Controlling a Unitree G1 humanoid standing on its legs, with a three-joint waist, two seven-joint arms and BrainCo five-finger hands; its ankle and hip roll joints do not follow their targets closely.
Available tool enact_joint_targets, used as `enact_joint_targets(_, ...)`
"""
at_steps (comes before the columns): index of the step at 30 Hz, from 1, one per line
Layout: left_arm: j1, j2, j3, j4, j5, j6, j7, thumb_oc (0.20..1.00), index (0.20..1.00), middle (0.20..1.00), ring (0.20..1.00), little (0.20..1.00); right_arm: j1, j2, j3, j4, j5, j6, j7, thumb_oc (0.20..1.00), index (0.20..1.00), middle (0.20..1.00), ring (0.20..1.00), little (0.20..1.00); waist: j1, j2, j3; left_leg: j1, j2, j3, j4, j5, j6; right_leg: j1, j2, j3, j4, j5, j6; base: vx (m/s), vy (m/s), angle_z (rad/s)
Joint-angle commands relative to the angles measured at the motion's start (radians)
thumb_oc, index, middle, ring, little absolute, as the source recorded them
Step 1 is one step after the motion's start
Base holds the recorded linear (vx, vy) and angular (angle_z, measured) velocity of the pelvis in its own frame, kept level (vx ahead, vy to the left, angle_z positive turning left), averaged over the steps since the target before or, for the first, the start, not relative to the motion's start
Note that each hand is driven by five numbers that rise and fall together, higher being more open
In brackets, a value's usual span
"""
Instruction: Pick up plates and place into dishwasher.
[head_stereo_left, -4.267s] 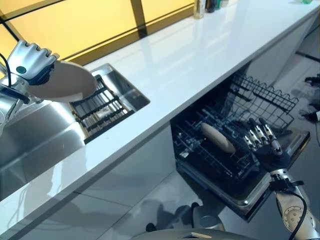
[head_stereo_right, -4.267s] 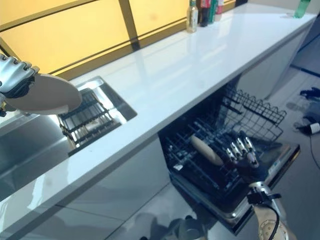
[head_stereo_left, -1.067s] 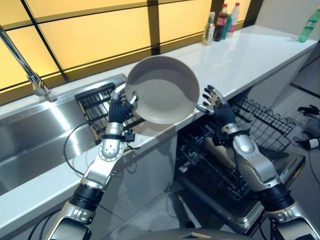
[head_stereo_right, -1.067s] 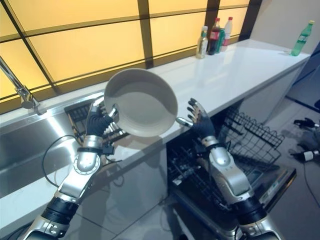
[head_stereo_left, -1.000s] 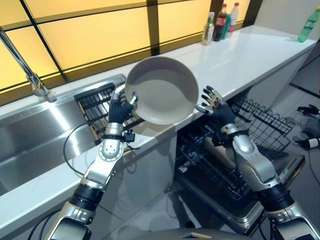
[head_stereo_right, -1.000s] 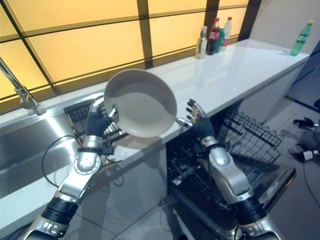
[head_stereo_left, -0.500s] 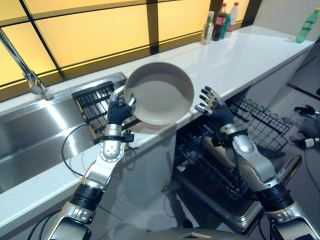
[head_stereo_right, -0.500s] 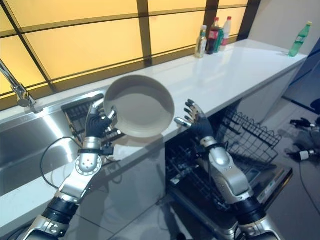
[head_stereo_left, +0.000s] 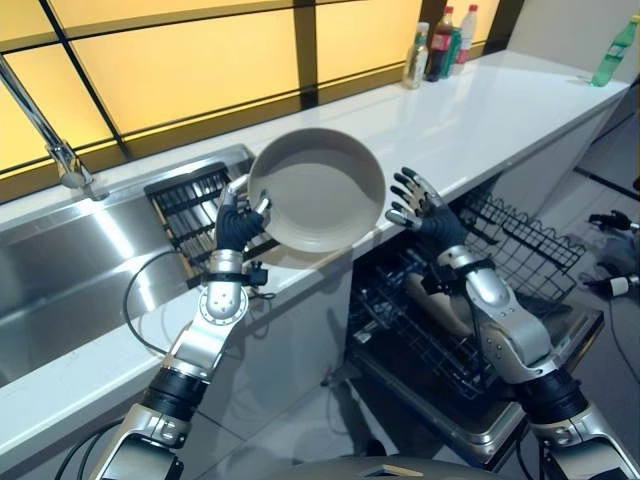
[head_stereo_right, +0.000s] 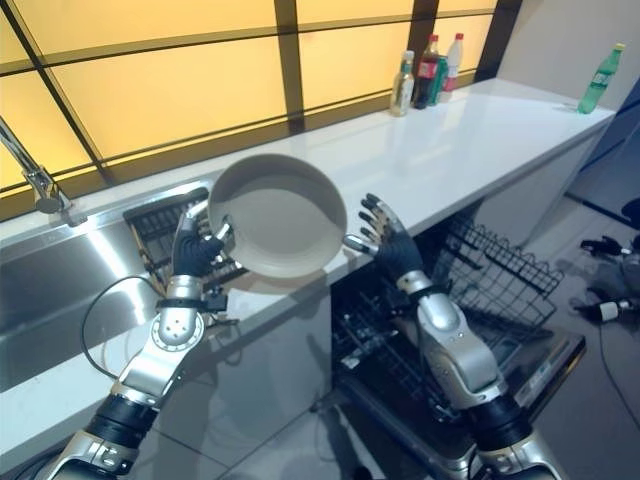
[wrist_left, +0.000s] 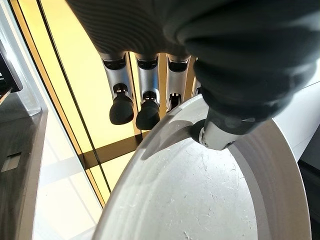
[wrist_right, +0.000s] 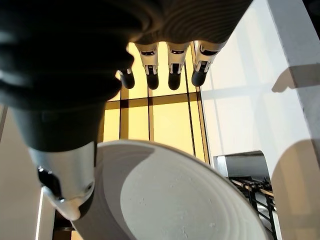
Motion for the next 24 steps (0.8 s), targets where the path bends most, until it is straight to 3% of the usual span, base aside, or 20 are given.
enact_joint_targets(1,-0.116,-0.007,-0.034,0.009,0.027,-0.059,-0.006,0.200,0.200,0.200,0.200,0.200,-0.107,0.042,0.018,-0.055,0.019,-0.035,0.005,1.000,1.000,1.000,1.000,1.000,0.002,-0.028,-0.036,-0.048,-0.066,-0.080,0.004,-0.010,0.094,-0.012,-0.003,-0.033,0.117,-0.065,0.043,0.00,0.000,0.00)
enact_joint_targets(11,-0.141,-0.041,-0.094,-0.003,-0.023,-0.062,-0.048,0.200,0.200,0.200,0.200,0.200,-0.180,0.084,0.078,-0.037,0.032,0.020,-0.027,1.000,1.000,1.000,1.000,1.000,0.016,-0.029,-0.037,-0.048,-0.067,-0.082,0.004,-0.011,0.095,-0.009,-0.009,-0.045,0.117,-0.066,0.044,0.00,0.000,0.00)
enact_joint_targets(18,-0.154,-0.052,-0.130,0.003,-0.031,-0.064,-0.066,0.200,0.200,0.200,0.200,0.200,-0.218,0.102,0.101,-0.021,0.034,0.024,-0.034,1.000,1.000,1.000,1.000,1.000,0.022,-0.029,-0.039,-0.047,-0.067,-0.081,0.004,-0.012,0.094,-0.007,-0.012,-0.050,0.117,-0.066,0.046,0.00,0.000,0.00)
enact_joint_targets(19,-0.156,-0.052,-0.134,0.004,-0.031,-0.062,-0.065,0.200,0.200,0.200,0.200,0.200,-0.223,0.103,0.103,-0.020,0.037,0.023,-0.040,0.925,0.925,0.925,0.925,0.925,0.023,-0.028,-0.039,-0.046,-0.067,-0.081,0.004,-0.012,0.094,-0.006,-0.012,-0.050,0.117,-0.066,0.046,0.00,0.000,0.00)
enact_joint_targets(20,-0.157,-0.052,-0.138,0.004,-0.032,-0.061,-0.062,0.200,0.200,0.200,0.200,0.200,-0.229,0.106,0.104,-0.018,0.041,0.022,-0.045,0.457,0.457,0.457,0.457,0.457,0.024,-0.028,-0.039,-0.046,-0.067,-0.081,0.004,-0.012,0.094,-0.005,-0.013,-0.051,0.117,-0.066,0.047,0.00,0.000,0.00)
enact_joint_targets(21,-0.156,-0.052,-0.139,0.005,-0.029,-0.061,-0.060,0.200,0.200,0.200,0.200,0.200,-0.231,0.108,0.104,-0.017,0.034,0.024,-0.040,0.200,0.200,0.200,0.200,0.200,0.025,-0.028,-0.040,-0.046,-0.067,-0.081,0.004,-0.013,0.094,-0.005,-0.013,-0.051,0.117,-0.067,0.047,0.00,0.000,0.00)
enact_joint_targets(24,-0.152,-0.049,-0.137,0.001,-0.029,-0.059,-0.057,0.200,0.200,0.200,0.200,0.200,-0.230,0.106,0.106,-0.022,0.030,0.033,-0.024,0.200,0.200,0.200,0.200,0.200,0.026,-0.028,-0.042,-0.047,-0.068,-0.082,0.004,-0.014,0.095,-0.006,-0.014,-0.052,0.117,-0.067,0.049,0.00,0.000,0.00)
